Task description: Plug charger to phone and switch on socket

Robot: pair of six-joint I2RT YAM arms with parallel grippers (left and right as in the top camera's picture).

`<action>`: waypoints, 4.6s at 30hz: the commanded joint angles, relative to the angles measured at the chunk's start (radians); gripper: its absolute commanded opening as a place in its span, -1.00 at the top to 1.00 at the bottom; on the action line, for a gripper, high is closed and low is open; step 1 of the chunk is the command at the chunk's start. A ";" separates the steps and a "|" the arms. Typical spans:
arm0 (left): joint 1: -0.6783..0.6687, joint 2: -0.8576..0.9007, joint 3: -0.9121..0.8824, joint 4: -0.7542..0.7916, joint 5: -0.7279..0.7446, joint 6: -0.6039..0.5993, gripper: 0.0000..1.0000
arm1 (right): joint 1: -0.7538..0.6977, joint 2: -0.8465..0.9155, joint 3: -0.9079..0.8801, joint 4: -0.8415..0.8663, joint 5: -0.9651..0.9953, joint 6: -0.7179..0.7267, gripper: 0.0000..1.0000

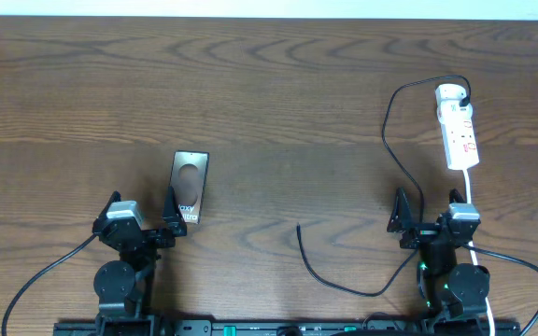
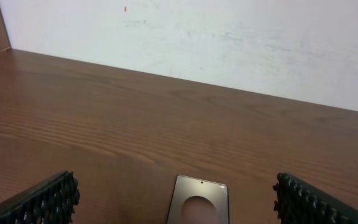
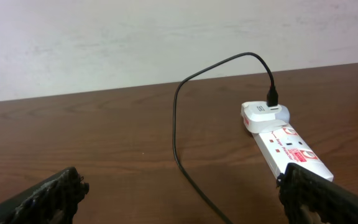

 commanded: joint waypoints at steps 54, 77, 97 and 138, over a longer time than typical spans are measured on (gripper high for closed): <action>0.005 0.010 0.085 -0.024 -0.020 0.005 -0.99 | 0.003 -0.002 -0.001 -0.002 0.009 -0.014 -0.98; 0.005 1.415 1.410 -0.927 0.176 -0.059 -0.99 | 0.003 -0.002 -0.001 -0.002 0.009 -0.014 -0.99; -0.056 1.782 1.386 -1.007 0.150 0.109 -0.99 | 0.003 -0.002 -0.001 -0.002 0.009 -0.014 -0.99; -0.171 1.782 1.120 -0.739 -0.028 -0.010 -0.98 | 0.003 -0.002 -0.001 -0.002 0.009 -0.014 -0.99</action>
